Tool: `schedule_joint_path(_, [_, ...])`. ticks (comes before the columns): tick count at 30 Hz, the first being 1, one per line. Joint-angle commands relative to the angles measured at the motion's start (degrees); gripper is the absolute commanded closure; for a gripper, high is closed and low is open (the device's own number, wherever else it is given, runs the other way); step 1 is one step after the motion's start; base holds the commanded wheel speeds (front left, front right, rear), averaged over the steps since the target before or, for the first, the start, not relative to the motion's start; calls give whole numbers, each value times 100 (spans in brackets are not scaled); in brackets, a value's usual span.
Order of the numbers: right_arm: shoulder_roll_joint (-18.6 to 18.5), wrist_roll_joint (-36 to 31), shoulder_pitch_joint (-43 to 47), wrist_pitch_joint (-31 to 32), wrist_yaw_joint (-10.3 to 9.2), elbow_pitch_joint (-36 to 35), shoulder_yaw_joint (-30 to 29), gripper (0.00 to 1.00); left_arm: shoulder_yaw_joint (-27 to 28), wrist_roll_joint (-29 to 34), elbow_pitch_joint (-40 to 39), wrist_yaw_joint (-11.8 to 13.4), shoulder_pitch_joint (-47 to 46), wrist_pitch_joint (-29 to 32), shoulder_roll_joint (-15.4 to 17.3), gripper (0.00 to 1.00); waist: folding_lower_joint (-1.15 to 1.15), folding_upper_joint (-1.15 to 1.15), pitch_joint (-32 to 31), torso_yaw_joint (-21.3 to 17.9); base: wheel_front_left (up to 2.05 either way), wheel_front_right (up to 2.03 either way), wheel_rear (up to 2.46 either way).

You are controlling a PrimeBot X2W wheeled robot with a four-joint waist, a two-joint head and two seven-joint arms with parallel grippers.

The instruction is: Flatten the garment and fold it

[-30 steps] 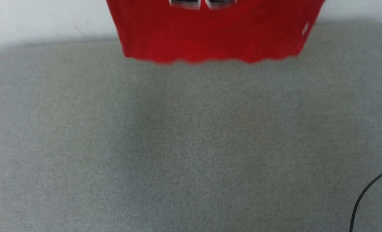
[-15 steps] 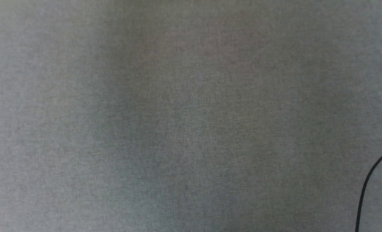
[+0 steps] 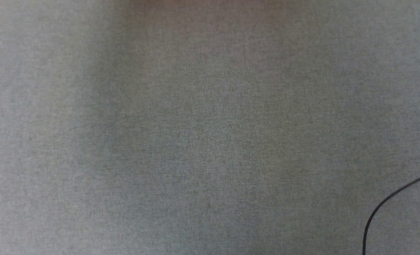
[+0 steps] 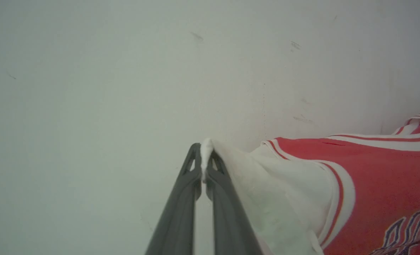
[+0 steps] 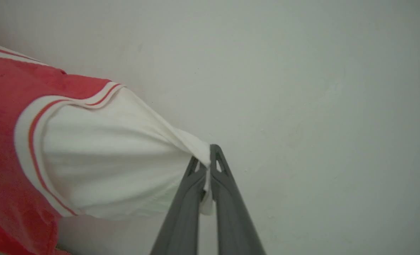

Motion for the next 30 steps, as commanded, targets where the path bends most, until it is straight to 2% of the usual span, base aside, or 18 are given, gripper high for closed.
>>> schedule_joint_path(1, [52,83,261,-60,-6,28,53,100,117,28,-102,3,307,-27,3,100,0,0,-163,19,0,0,0])
schedule_joint_path(8, [157,428,1817,-181,-6,-333,339,100,975,125,-807,104,2449,-28,-190,100,0,0,-700,43,0,0,0])
schedule_joint_path(17, [-139,761,4066,-186,-6,-1474,517,100,2095,288,-1664,172,5508,-28,-363,100,0,0,-1557,23,0,0,0])
schedule_joint_path(21, [-404,898,4963,-187,-6,-1851,582,100,2208,301,-1862,118,6683,-28,-405,100,0,0,-1895,23,0,0,0])
schedule_joint_path(30, [-933,1167,6682,-23,-6,-2659,363,100,2274,97,-2273,355,8577,-20,-584,100,0,0,-2451,41,0,0,0])
